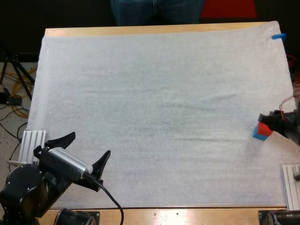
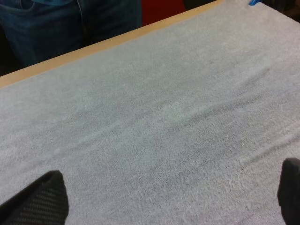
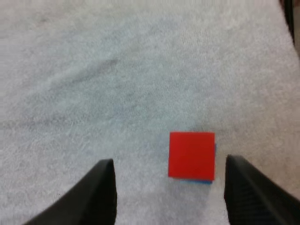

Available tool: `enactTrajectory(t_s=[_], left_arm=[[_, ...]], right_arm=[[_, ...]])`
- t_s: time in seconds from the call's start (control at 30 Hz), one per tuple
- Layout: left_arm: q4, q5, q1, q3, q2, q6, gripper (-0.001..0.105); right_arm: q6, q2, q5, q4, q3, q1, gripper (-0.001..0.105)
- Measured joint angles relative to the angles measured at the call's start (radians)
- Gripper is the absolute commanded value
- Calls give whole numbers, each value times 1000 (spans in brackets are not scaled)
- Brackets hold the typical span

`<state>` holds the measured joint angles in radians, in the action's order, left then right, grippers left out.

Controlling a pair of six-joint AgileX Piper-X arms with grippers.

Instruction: Stack red cube on blue cube

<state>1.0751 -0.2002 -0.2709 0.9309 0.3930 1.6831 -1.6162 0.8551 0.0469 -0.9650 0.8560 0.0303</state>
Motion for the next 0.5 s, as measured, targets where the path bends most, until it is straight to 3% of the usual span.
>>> enactTrajectory(t_s=[0.3,0.5], left_arm=[[0,18,0,0,0,-57,87],[0,140,0,0,0,-74,87]], right_arm=[[-206,-217,0,-21,0,0,50],[-230,-361,0,-59,0,0,50]])
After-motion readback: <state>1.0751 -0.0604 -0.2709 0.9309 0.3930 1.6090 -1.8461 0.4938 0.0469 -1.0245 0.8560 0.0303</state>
